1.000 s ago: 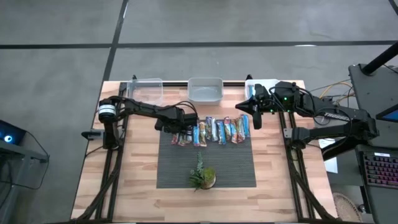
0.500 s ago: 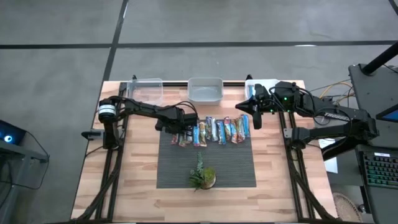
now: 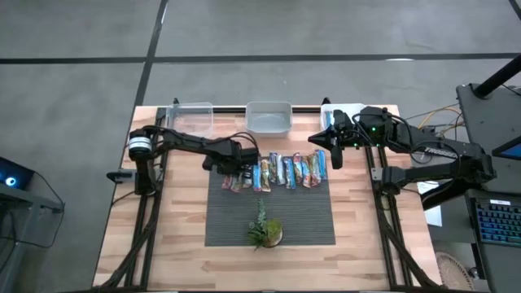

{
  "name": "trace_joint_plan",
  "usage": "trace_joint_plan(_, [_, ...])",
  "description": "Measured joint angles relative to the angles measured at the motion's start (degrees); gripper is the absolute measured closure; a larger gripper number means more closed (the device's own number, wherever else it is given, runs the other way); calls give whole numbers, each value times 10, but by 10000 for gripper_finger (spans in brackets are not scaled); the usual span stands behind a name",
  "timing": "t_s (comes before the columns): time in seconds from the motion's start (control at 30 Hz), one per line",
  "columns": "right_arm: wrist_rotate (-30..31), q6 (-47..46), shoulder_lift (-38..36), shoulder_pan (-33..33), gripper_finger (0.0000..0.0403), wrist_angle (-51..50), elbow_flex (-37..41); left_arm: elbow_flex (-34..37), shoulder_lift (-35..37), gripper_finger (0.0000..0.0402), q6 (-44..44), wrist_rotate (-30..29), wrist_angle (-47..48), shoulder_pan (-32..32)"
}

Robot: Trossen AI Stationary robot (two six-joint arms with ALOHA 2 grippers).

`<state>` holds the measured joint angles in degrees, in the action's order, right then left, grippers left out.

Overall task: Pick and place Granola Bars by type
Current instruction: Put the red granola bar into the transparent bin

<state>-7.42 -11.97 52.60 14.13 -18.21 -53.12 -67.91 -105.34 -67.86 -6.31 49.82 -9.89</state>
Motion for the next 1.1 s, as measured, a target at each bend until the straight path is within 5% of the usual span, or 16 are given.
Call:
trace_joint_plan(0.63, [0, 2, 0, 0, 394, 0, 0, -80, 113, 335, 24, 1, 77, -11])
trace_joint_plan(1.1, [0, 2, 0, 0, 394, 0, 0, -154, 233, 335, 110, -30, 81, -102])
